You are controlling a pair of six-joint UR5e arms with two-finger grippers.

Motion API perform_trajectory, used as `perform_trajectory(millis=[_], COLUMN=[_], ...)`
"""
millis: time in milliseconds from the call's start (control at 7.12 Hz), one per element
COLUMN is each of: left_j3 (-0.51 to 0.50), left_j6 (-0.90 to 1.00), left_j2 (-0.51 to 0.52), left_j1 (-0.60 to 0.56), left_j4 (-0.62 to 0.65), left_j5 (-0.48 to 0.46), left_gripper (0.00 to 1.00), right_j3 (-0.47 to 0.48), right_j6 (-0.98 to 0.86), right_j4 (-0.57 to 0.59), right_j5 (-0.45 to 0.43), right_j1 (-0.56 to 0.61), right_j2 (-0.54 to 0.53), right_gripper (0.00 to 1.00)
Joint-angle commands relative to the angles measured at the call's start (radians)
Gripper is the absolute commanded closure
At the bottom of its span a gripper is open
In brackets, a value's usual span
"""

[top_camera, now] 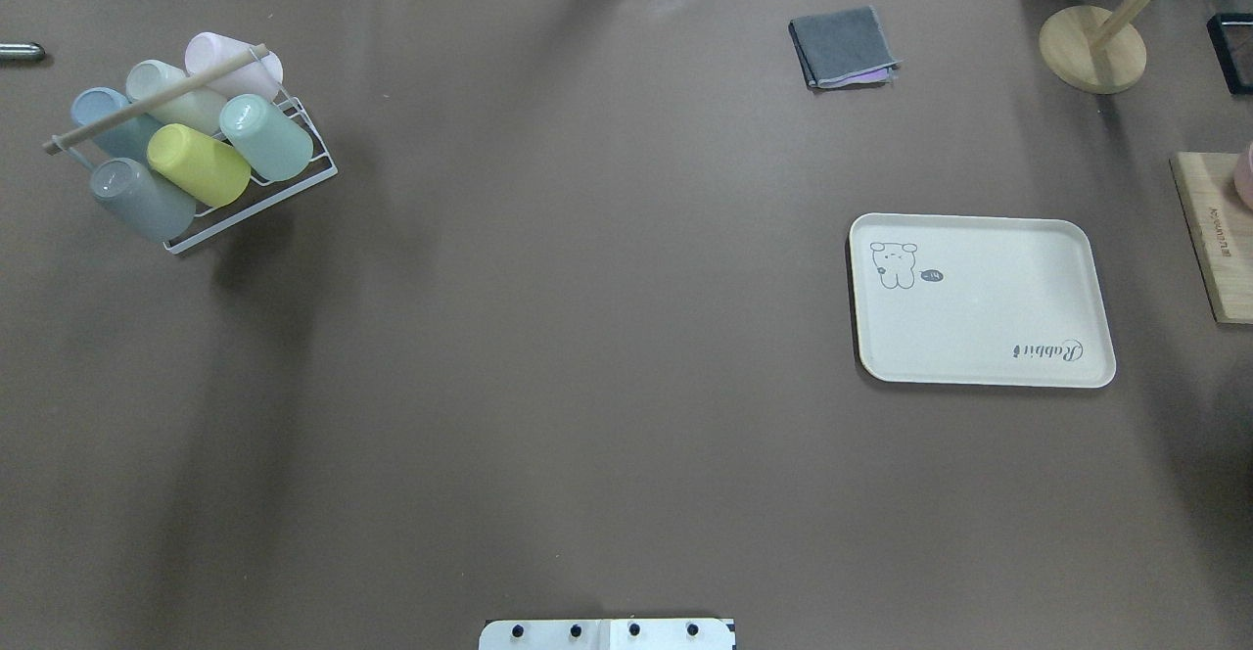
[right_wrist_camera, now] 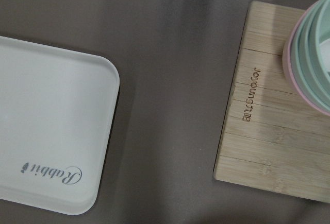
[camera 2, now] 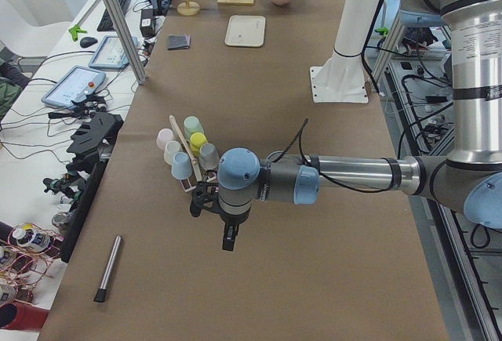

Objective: Pick up and place green cup on tray

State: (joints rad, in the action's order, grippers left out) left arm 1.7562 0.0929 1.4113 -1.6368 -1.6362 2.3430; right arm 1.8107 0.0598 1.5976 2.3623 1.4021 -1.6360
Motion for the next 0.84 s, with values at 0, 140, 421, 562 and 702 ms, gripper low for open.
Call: perform_trajectory(millis=[0,140,421,562,702], left_j3=[-0.032,-0.032,-0.021,0.008,0.026], left_j6=[0.004,0.002,0.002,-0.001,-0.002], left_j2=[0.001,0.006,0.023,0.049,0.064], left_j1=[0.000,0.000,0.002,0.002,0.006], left_j4=[-0.005,-0.005,-0.001,0.001,0.001], left_j5=[0.002,0.002,0.002,0.001,0.002], left_gripper=[0.01,0.01,0.01,0.01,0.01], right_j3=[0.002,0.002,0.002,0.002,0.002], right_j6=[-0.002,-0.002,-0.002,-0.002,0.000], right_j4=[0.002,0.002,0.004,0.004,0.005], right_j5=[0.000,-0.002,-0.002,-0.003,-0.003], right_j1=[0.000,0.000,-0.002,-0.002,-0.002], right_j2=[0.002,0.002,0.004,0.002,0.002], right_gripper=[0.00,0.00,0.00,0.00,0.00])
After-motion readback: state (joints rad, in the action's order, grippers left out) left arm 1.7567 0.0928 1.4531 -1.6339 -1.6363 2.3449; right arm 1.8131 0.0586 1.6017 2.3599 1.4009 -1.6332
